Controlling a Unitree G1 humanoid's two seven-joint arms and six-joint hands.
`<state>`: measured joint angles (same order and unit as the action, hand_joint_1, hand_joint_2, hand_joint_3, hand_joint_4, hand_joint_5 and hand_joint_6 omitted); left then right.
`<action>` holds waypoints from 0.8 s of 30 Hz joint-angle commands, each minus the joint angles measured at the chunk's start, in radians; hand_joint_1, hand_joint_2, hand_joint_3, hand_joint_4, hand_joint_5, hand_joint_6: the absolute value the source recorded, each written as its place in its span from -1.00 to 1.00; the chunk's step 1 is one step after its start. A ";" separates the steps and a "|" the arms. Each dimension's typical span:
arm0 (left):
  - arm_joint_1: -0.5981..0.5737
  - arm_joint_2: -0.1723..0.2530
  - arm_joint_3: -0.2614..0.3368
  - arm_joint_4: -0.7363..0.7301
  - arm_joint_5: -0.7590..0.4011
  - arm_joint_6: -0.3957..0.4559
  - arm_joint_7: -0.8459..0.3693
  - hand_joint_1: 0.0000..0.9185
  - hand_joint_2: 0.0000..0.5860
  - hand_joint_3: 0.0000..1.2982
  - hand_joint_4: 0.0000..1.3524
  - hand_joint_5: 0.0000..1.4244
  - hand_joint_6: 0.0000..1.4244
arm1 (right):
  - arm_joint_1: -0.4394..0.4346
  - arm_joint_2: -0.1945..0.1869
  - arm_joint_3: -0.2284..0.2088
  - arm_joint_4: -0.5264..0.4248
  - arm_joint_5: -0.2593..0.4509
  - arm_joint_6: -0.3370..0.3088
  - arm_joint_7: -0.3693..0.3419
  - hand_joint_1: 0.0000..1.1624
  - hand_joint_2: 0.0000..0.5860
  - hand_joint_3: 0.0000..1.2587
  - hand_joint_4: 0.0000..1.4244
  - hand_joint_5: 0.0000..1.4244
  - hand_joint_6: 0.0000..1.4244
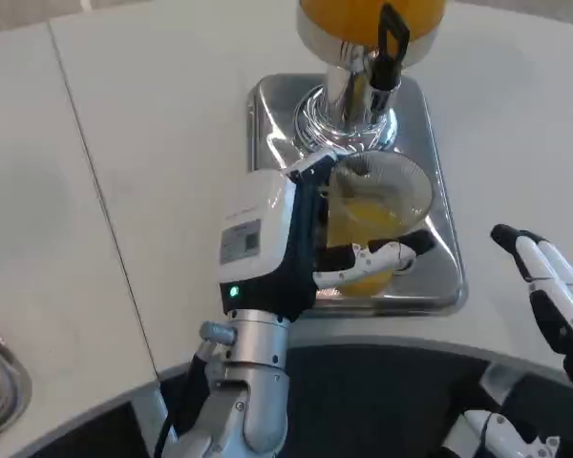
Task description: Grasp the cup under the faucet to collect the drink, then remove the cup.
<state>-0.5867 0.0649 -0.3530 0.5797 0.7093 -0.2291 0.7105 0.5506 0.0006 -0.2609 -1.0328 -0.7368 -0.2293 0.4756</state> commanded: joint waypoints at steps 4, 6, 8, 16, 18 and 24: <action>0.033 0.022 0.059 -0.117 -0.053 -0.011 -0.029 0.62 -1.00 0.69 0.67 0.92 1.00 | -0.009 0.007 -0.008 -0.014 0.013 0.010 0.024 -0.39 0.36 -1.00 -1.00 -0.89 -0.71; 0.045 0.040 0.075 -0.145 -0.057 -0.009 -0.042 0.65 -1.00 0.70 0.67 0.90 1.00 | -0.013 0.005 -0.007 -0.014 0.015 0.013 0.027 -0.39 0.36 -1.00 -1.00 -0.88 -0.70; 0.056 0.056 0.086 -0.164 -0.058 -0.007 -0.052 0.66 -1.00 0.71 0.67 0.90 1.00 | -0.021 0.004 0.001 -0.014 0.015 0.017 0.032 -0.39 0.36 -1.00 -1.00 -0.88 -0.70; 0.113 0.110 0.111 -0.217 -0.045 -0.007 -0.067 0.76 -1.00 0.72 0.62 0.86 1.00 | -0.038 -0.004 0.037 -0.014 0.000 0.036 0.038 -0.39 0.36 -1.00 -1.00 -0.87 -0.69; 0.122 0.124 0.120 -0.230 -0.047 -0.008 -0.070 0.77 -1.00 0.72 0.62 0.86 1.00 | -0.037 -0.008 0.040 -0.014 -0.001 0.036 0.035 -0.39 0.36 -1.00 -1.00 -0.87 -0.69; 0.175 0.201 0.187 -0.332 -0.086 -0.025 -0.126 0.79 -1.00 0.72 0.60 0.84 1.00 | -0.034 -0.028 0.028 -0.014 -0.007 0.025 0.016 -0.39 0.40 -1.00 -1.00 -0.89 -0.74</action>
<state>-0.4385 0.2359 -0.1983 0.3239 0.6402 -0.2234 0.6061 0.5105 -0.0097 -0.2219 -1.0329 -0.7372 -0.1981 0.5046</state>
